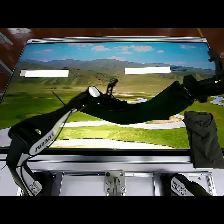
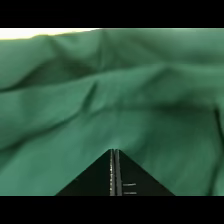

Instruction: Fold the shirts.

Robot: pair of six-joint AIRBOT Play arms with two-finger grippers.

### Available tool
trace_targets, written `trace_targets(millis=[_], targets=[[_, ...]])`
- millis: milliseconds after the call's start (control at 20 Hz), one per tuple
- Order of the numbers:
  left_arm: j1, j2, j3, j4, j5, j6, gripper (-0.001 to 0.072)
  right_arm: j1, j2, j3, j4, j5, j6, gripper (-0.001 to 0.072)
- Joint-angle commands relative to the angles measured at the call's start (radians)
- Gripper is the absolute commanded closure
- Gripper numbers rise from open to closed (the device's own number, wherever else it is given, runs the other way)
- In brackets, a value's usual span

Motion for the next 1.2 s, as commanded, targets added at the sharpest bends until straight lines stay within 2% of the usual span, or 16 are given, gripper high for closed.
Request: trace_targets(millis=[0,200,350,450,600,750,900,1050,1150], targets=[[-0.121,-0.07,0.027,-0.211,0.118,0.001,0.0667,0.0,0.125,0.001,-0.053,0.022,0.081,0.0648],[-0.168,-0.132,0.089,-0.321,0.105,0.001,0.0667,0.0,0.143,0.001,-0.057,0.02,0.112,0.0648],[-0.094,-0.119,0.089,-0.312,0.086,0.001,0.0671,0.0,0.143,0.001,-0.052,-0.014,0.134,0.0648],[-0.001,-0.079,0.089,-0.245,0.066,0.0,0.0671,0.0,0.135,0.001,-0.019,-0.053,0.137,0.0648],[0.194,0.05,0.089,-0.055,0.014,-0.007,0.0672,0.028,0.089,0.001,0.017,-0.128,0.13,0.0649],[0.404,0.225,0.089,0.037,-0.019,-0.011,0.0672,0.198,-0.015,0.001,0.007,-0.226,0.113,0.0649],[0.591,0.404,0.089,0.086,-0.074,-0.007,0.0671,0.414,-0.174,0.001,0.008,-0.391,0.11,0.0649],[0.746,0.567,0.089,0.127,-0.174,-0.007,0.0671,0.587,-0.347,0.001,0.019,-0.576,0.111,0.0649],[0.818,0.652,0.089,0.147,-0.257,-0.007,0.067,0.677,-0.463,0.001,0.085,-0.692,0.111,0.0648]])
